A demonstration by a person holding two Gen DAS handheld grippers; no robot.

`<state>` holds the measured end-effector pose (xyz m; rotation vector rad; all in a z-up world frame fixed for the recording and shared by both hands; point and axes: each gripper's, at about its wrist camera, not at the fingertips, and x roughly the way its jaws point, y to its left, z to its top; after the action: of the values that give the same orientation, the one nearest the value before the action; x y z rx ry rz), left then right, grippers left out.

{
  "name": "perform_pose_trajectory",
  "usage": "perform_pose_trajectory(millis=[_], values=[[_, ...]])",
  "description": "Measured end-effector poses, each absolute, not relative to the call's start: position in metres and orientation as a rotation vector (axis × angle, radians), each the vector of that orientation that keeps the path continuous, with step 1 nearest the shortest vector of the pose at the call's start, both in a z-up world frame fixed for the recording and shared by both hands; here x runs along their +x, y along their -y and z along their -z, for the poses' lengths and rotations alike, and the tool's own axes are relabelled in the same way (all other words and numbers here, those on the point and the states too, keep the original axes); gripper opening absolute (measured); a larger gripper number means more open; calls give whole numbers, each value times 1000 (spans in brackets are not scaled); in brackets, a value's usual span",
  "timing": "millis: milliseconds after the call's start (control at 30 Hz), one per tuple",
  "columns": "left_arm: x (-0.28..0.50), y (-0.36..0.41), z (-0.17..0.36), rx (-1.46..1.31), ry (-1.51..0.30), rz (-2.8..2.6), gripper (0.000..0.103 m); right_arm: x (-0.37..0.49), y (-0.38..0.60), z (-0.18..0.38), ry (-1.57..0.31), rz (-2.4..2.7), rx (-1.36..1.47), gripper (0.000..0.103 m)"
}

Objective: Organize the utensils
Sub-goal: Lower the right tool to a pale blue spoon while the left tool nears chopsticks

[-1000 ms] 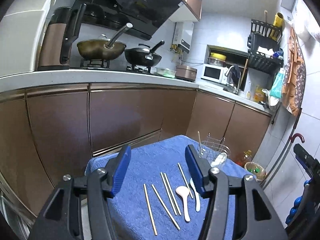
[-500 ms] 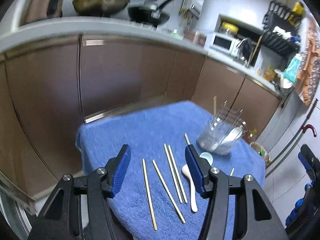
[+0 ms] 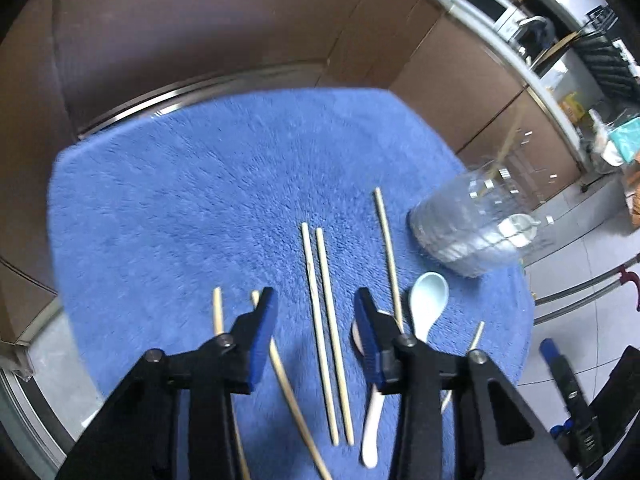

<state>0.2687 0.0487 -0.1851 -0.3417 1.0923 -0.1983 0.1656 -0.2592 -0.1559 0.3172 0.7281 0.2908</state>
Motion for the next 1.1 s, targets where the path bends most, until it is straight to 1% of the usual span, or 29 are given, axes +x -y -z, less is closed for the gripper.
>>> perform_pose_trajectory(millis=[67, 133, 400, 667, 900, 1100], values=[[283, -43, 197, -326, -1132, 192, 27, 178, 258, 168, -769, -321, 324, 45], [296, -40, 205, -324, -1162, 192, 21, 190, 257, 178, -804, -357, 344, 40], [326, -36, 224, -310, -1221, 175, 16, 220, 251, 198, -855, -409, 329, 40], [340, -26, 228, -273, -1253, 176, 16, 234, 252, 210, -882, -431, 325, 40], [349, -21, 233, -245, -1310, 175, 11, 250, 252, 216, -907, -441, 310, 40], [363, -19, 239, -239, -1350, 173, 11, 262, 250, 221, -933, -472, 305, 35]])
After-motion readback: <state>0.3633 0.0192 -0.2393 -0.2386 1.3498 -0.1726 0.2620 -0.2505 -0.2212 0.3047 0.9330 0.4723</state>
